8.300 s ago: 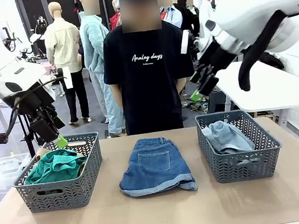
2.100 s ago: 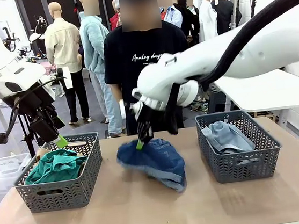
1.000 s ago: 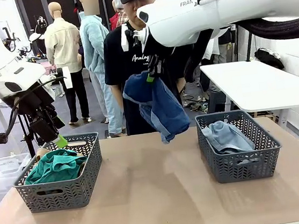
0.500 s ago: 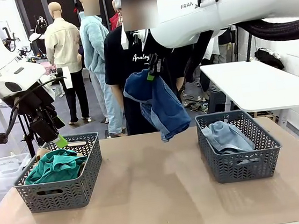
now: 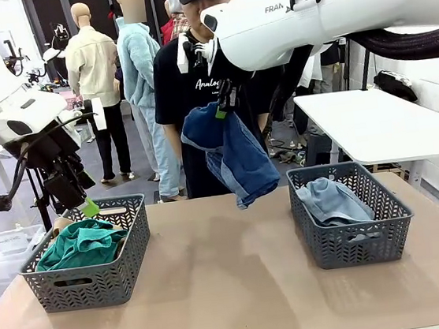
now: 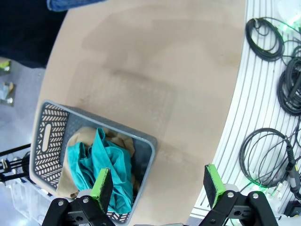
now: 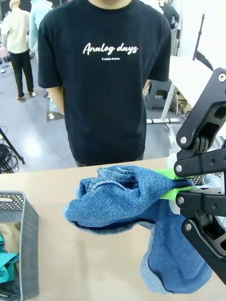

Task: Sort the tops and bottoms.
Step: Sort the clothes according to human instructions.

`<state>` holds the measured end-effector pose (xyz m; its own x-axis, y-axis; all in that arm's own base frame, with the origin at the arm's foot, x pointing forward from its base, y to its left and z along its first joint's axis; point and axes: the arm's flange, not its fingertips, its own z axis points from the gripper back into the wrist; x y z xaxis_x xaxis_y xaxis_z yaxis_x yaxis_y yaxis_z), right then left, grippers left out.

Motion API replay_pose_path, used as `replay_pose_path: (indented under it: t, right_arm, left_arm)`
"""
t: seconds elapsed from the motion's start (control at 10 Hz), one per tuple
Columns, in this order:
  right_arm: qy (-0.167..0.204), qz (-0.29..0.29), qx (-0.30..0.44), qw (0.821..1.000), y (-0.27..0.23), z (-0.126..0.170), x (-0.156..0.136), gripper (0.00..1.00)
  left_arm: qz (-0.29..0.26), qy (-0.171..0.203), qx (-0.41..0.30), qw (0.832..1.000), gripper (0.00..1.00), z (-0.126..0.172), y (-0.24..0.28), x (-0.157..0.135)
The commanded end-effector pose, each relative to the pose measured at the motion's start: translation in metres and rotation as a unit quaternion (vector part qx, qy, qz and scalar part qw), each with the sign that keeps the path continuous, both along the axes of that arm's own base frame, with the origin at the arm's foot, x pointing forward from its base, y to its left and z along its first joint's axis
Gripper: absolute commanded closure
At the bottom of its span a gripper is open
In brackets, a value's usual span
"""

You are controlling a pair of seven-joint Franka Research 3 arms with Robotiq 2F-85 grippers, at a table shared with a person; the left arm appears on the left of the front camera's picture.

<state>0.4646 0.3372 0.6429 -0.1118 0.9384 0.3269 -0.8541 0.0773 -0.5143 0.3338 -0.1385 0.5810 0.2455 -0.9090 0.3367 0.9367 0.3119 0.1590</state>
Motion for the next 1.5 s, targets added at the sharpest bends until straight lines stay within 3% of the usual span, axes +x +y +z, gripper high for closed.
replay_pose_path:
  t: [0.0, 1.4]
  right_arm:
    - [-0.002, 0.005, 0.000, 1.000, -0.0033, 0.0037, -0.0011, 1.00]
    - [-0.002, 0.005, 0.000, 1.000, -0.0033, 0.0037, -0.0011, 1.00]
  left_arm:
    - [-0.003, 0.002, 0.002, 1.000, 0.00, 0.0004, 0.0030, -0.0005]
    - [-0.003, 0.002, 0.002, 1.000, 0.00, 0.0004, 0.0030, -0.0005]
